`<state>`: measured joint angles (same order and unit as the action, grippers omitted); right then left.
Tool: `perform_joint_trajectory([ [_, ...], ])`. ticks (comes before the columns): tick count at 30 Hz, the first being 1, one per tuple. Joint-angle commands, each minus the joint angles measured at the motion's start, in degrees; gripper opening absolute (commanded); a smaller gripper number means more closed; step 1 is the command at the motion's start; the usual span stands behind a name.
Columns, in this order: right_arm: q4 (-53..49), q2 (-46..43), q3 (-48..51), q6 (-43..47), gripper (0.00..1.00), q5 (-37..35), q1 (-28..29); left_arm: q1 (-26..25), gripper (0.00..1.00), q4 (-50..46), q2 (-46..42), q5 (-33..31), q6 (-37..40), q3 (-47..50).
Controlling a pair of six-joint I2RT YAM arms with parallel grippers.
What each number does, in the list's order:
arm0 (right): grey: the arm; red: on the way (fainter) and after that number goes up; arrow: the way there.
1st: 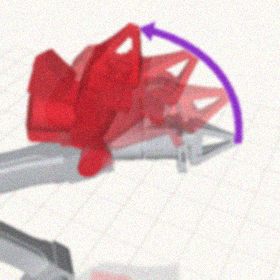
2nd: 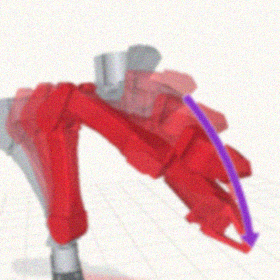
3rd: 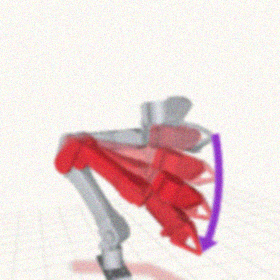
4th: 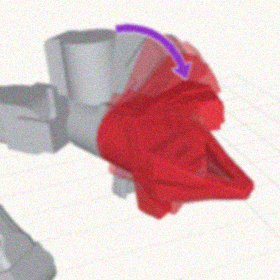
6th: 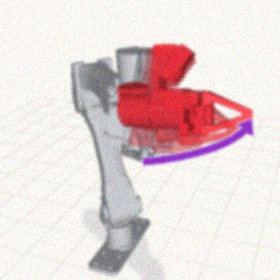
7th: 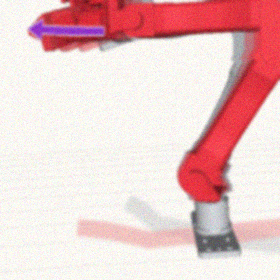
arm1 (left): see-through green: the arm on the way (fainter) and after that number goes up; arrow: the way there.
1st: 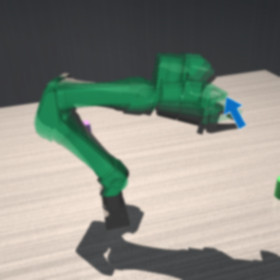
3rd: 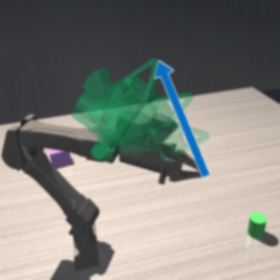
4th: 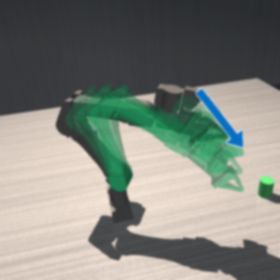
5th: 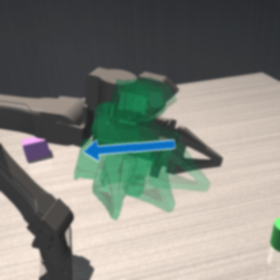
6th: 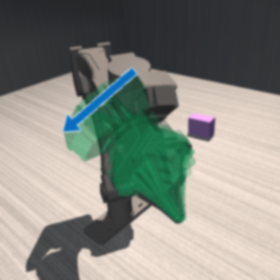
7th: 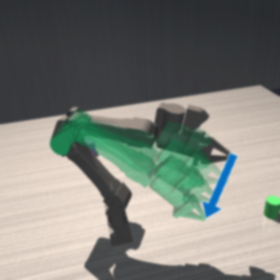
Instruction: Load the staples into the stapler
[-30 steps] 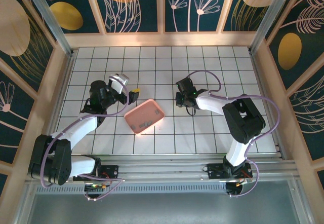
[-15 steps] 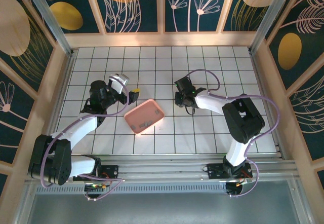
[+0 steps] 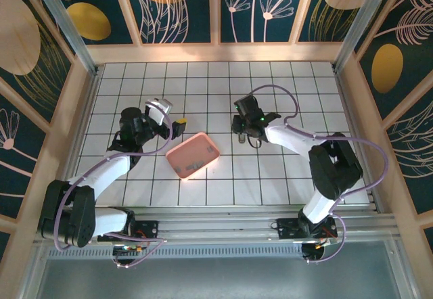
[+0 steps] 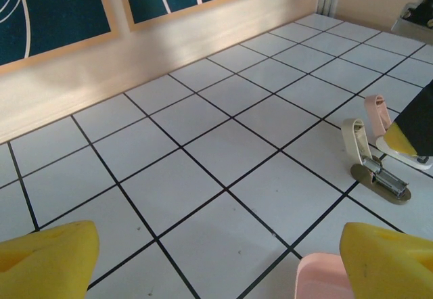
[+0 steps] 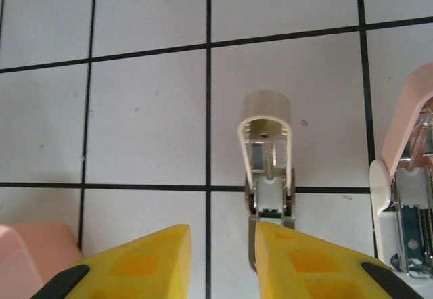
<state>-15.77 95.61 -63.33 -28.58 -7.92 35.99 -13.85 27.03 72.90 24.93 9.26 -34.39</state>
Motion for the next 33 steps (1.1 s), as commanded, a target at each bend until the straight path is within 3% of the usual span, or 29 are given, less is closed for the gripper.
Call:
perform_joint_trajectory([
  [1, -4.2, -1.6, -3.1, 0.6, 0.32, -0.6, 1.8, 0.3, 0.92, 1.8, -1.6, -0.6, -1.7, -0.4],
  [13, -13.0, 2.2, -13.8, 5.1, 0.33, 2.6, 8.7, 0.2, 0.95, -8.3, -5.5, -10.5, -15.5, -2.2],
  [17, -16.0, 4.3, -17.0, -0.6, 0.33, 6.5, 9.8, 0.3, 0.96, -10.8, -8.6, -17.0, -21.7, 0.2],
  [22, -19.7, 8.9, -21.6, -8.2, 0.33, 11.5, 11.8, 0.2, 0.98, -11.8, -11.8, -20.3, -28.9, 4.0],
  [33, -28.6, 22.5, -32.9, -11.9, 0.34, 15.8, 16.4, 0.3, 0.99, -15.1, -16.4, -27.9, -38.3, 9.0],
])
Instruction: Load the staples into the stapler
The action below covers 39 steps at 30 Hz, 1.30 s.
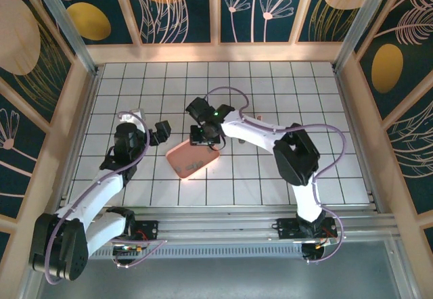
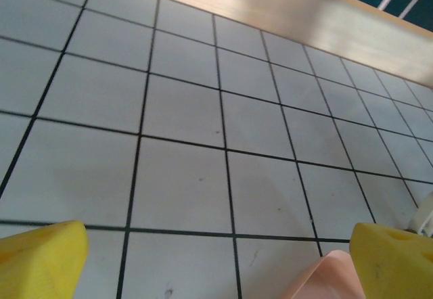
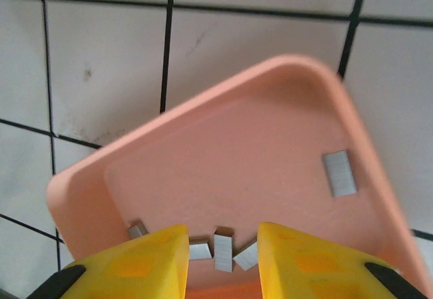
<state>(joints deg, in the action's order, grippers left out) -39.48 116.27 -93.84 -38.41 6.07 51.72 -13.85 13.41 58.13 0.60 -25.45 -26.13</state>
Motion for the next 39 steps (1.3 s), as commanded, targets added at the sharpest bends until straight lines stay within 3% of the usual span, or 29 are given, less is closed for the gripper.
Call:
perform_joint_trajectory([
  [1, -5.1, 2.5, -2.6, -2.1, 0.34, 2.2, 1.0, 0.3, 0.99, -1.8, -1.9, -4.3, -3.9, 1.1],
  [13, -7.2, 9.1, -5.0, -1.5, 0.35, 4.6, 3.4, 0.3, 0.99, -2.3, -4.1, -8.4, -10.9, 6.3],
  [39, -12.2, 14.0, -8.4, -0.8, 0.3, 4.8, 4.2, 0.4, 0.99, -1.5, -5.0, -9.3, -9.4, 7.6],
])
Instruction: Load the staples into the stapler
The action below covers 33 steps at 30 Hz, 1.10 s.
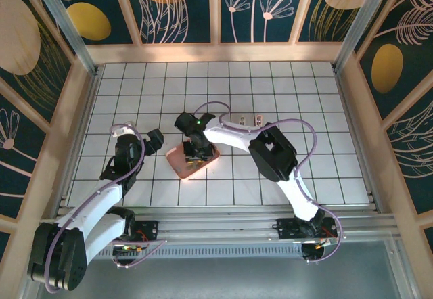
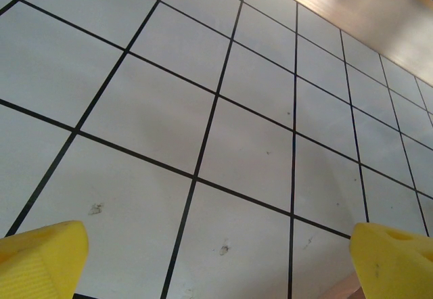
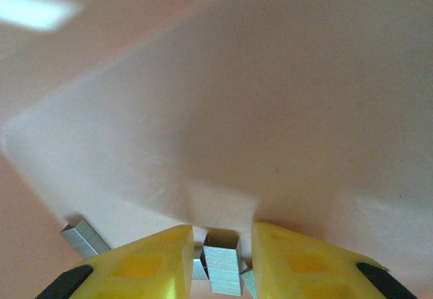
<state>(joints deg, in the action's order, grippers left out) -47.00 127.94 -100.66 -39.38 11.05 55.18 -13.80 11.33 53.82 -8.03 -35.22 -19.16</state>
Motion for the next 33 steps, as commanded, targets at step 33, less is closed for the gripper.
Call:
perform_joint_trajectory([
  [33, -6.5, -0.2, -5.8, -0.9, 0.23, -7.8, 0.0, 0.3, 0.99, 0.4, -1.6, -0.8, 2.5, 0.0],
])
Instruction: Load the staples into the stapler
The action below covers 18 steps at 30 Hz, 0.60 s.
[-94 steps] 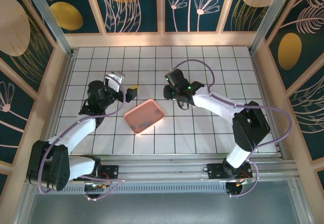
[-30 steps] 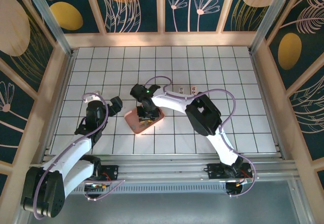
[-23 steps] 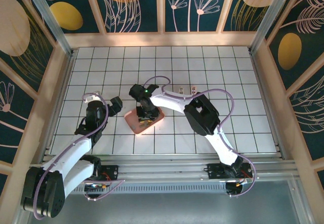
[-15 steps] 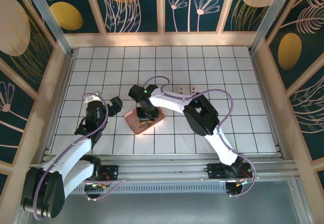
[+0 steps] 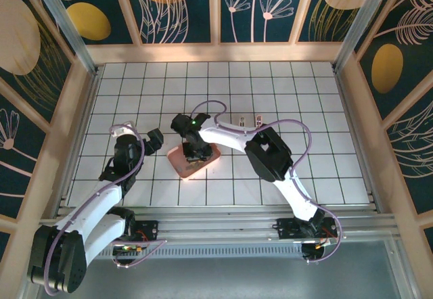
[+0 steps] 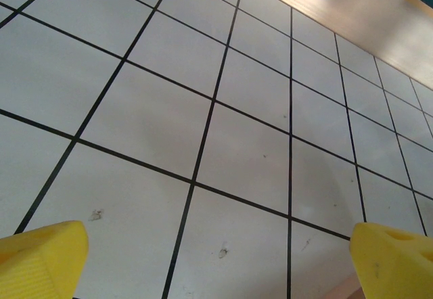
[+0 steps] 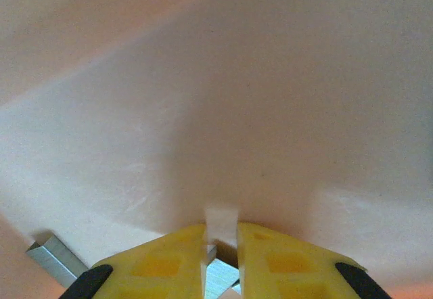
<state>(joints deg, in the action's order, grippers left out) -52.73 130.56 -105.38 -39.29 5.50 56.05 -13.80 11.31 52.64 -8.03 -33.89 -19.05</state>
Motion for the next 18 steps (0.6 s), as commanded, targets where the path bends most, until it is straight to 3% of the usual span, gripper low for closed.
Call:
perform_joint_trajectory([
  [1, -0.9, -2.9, -1.0, -1.2, 0.25, -1.8, -0.9, 0.3, 0.99, 0.5, -0.3, -0.8, 1.2, -0.1],
  [12, -3.4, -2.6, -2.3, -4.2, 0.37, 2.9, -0.9, 0.3, 0.99, 0.1, -0.7, -0.9, 0.9, 0.1],
  [18, -7.7, -0.2, -4.8, -5.6, 0.38, 4.3, -1.1, 0.3, 0.99, 0.4, -0.6, -0.5, 1.2, 0.2],
])
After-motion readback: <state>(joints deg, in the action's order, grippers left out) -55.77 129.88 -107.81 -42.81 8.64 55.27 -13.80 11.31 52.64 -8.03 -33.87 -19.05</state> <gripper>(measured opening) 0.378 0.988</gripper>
